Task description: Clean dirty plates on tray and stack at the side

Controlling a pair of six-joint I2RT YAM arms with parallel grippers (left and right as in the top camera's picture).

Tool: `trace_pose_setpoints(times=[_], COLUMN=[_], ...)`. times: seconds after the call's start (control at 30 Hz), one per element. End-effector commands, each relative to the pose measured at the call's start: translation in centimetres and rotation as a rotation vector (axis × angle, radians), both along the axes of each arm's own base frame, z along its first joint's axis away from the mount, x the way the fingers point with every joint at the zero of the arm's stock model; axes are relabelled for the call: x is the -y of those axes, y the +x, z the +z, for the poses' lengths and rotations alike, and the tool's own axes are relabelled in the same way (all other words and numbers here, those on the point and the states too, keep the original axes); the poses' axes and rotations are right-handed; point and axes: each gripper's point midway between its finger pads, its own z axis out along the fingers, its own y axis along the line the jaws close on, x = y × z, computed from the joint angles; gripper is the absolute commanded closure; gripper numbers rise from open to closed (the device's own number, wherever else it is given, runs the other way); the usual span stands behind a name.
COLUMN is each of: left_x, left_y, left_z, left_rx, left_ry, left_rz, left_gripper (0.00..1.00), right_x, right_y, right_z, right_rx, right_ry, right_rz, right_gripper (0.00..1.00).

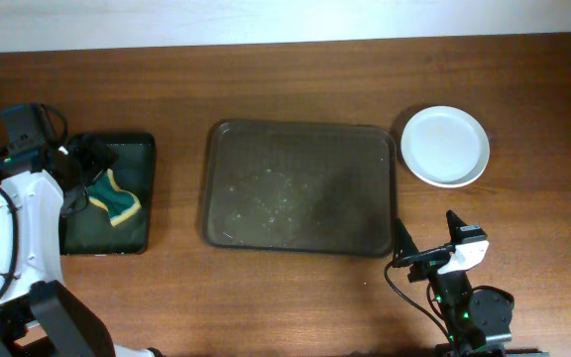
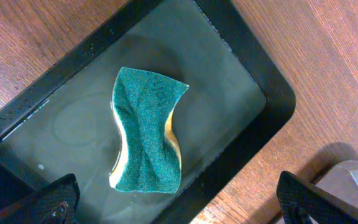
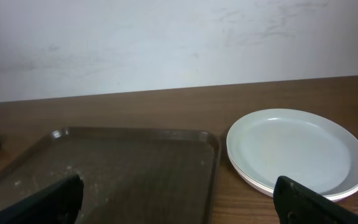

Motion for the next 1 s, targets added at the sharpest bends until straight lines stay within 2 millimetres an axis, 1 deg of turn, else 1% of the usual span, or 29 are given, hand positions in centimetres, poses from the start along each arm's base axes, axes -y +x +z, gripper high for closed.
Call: trace_pose_setpoints(times=[0.0, 0.23, 0.3, 0.33, 0.37, 0.4, 0.47, 0.5, 0.53, 0.6, 0.63, 0.67, 0.7, 0.73, 0.77, 0.8, 0.83, 0.9, 0.93, 0.97], left_x=[-0.1, -0.1, -0.2, -0.1, 0.2, 0.5, 2.5, 3.6, 5.1, 8.1, 10.2, 11.4, 12.4, 12.7, 12.8, 12.9, 12.9, 13.4, 13.8, 14.0], left_y=[0.0, 0.0, 0.0, -0.2, -1.1, -2.0, -2.9, -3.2, -3.4, -4.2, -5.8, -7.5, -9.5, -10.7, -11.3, -12.0, -12.1, -12.3, -12.4, -12.4], left_z=[0.3, 0.3, -0.1, 0.1, 0.5, 1.5, 4.5, 6.4, 8.8, 12.7, 15.1, 16.2, 17.4, 17.8, 18.0, 17.6, 16.7, 14.1, 13.4, 13.1], left_rx=[0.008, 0.008, -0.002, -0.003, -0.02, -0.02, 0.066, 0.143, 0.255, 0.46, 0.607, 0.705, 0.814, 0.877, 0.924, 0.975, 0.999, 1.036, 1.086, 1.116], left_ry=[0.005, 0.005, 0.001, 0.002, -0.002, 0.001, -0.028, 0.001, 0.069, 0.193, 0.275, 0.329, 0.384, 0.409, 0.426, 0.447, 0.455, 0.5, 0.513, 0.523], left_rz=[-0.009, -0.009, -0.008, -0.008, -0.008, -0.006, -0.048, -0.08, -0.173, -0.333, -0.419, -0.467, -0.5, -0.502, -0.498, -0.49, -0.488, -0.525, -0.533, -0.535], left_gripper=[0.01, 0.01, 0.01, 0.01, 0.01, 0.01, 0.01, 0.0, 0.01, 0.01, 0.01, 0.01, 0.0, 0.01, 0.01, 0.01, 0.01, 0.0, 0.01, 0.01], right_x=[0.2, 0.2, 0.2, 0.2, 0.2, 0.2, 0.2, 0.2, 0.2, 0.2, 0.2, 0.2, 0.2, 0.2, 0.2, 0.2, 0.2, 0.2, 0.2, 0.2], right_y=[0.0, 0.0, 0.0, 0.0, 0.0, 0.0, 0.0, 0.0, 0.0, 0.0, 0.0, 0.0, 0.0, 0.0, 0.0, 0.0, 0.0, 0.0, 0.0, 0.0], right_z=[-0.2, -0.2, -0.2, -0.2, -0.2, -0.2, -0.2, -0.2, -0.2, -0.2, -0.2, -0.2, -0.2, -0.2, -0.2, -0.2, -0.2, -0.2, -0.2, -0.2], right_rx=[0.003, 0.003, 0.003, 0.003, 0.003, 0.002, 0.003, 0.003, 0.003, 0.003, 0.003, 0.003, 0.003, 0.003, 0.003, 0.003, 0.003, 0.003, 0.003, 0.003], right_ry=[-0.007, -0.007, -0.007, -0.007, -0.007, -0.007, -0.007, -0.007, -0.007, -0.007, -0.007, -0.007, -0.007, -0.007, -0.007, -0.007, -0.007, -0.007, -0.007, -0.007], right_rz=[-0.01, -0.01, -0.01, -0.01, -0.01, -0.01, -0.01, -0.01, -0.01, -0.01, -0.01, -0.01, -0.01, -0.01, -0.01, -0.01, -0.01, -0.01, -0.01, -0.01], right_gripper=[0.02, 0.02, 0.02, 0.02, 0.02, 0.02, 0.02, 0.02, 0.02, 0.02, 0.02, 0.02, 0.02, 0.02, 0.02, 0.02, 0.02, 0.02, 0.02, 0.02])
